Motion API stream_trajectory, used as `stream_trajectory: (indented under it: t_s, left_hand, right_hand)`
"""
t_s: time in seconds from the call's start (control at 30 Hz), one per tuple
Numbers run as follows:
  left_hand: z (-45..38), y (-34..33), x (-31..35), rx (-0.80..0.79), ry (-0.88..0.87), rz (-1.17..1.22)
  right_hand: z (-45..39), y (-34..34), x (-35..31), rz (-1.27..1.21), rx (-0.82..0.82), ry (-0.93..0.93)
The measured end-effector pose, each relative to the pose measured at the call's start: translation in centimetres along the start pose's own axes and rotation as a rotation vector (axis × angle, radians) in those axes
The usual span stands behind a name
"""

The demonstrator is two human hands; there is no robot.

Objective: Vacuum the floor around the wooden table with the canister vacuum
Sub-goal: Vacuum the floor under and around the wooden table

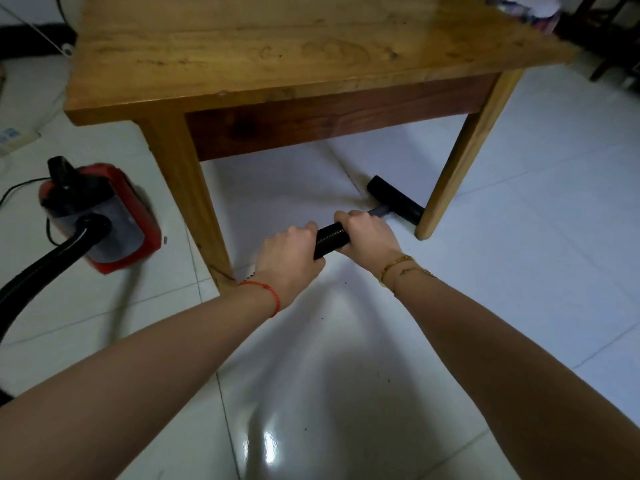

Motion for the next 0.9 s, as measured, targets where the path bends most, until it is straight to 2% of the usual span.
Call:
stream_trajectory:
  t_s: [0.2,0.4,0.6,0.9]
  left_hand:
    - [-1.8,-2.9,1.2,0.058,-0.022,0.015]
    - [0.1,-4.0,0.8,0.068,-0.048,0.016]
    - [4.5,-2.8,-1.8,0.058,-0.064,-0.003]
    - [10.9,-1.1,-8.2,0.055,0.005,-0.059]
  right_hand:
    - [-1.0,-2.1,3.1,0.007,0.075,-0.023]
    - [0.6,-3.6,2.2,0.044,0.09,0.001]
    - [2.4,-3.6,-3.3,0.213,0.026,0.168]
    - [3.3,-5.7,-12.9,0.185,-0.031,0.315]
Point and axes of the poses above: each hand's wrist, its own z-axis away from the middle knuckle, its own y-axis out of the back of the hand, x = y × z, the point moved 9 cm from there along -z, towards the middle knuckle, and after that the axes turned 13 degrees about -z, right-handed, at the moved point
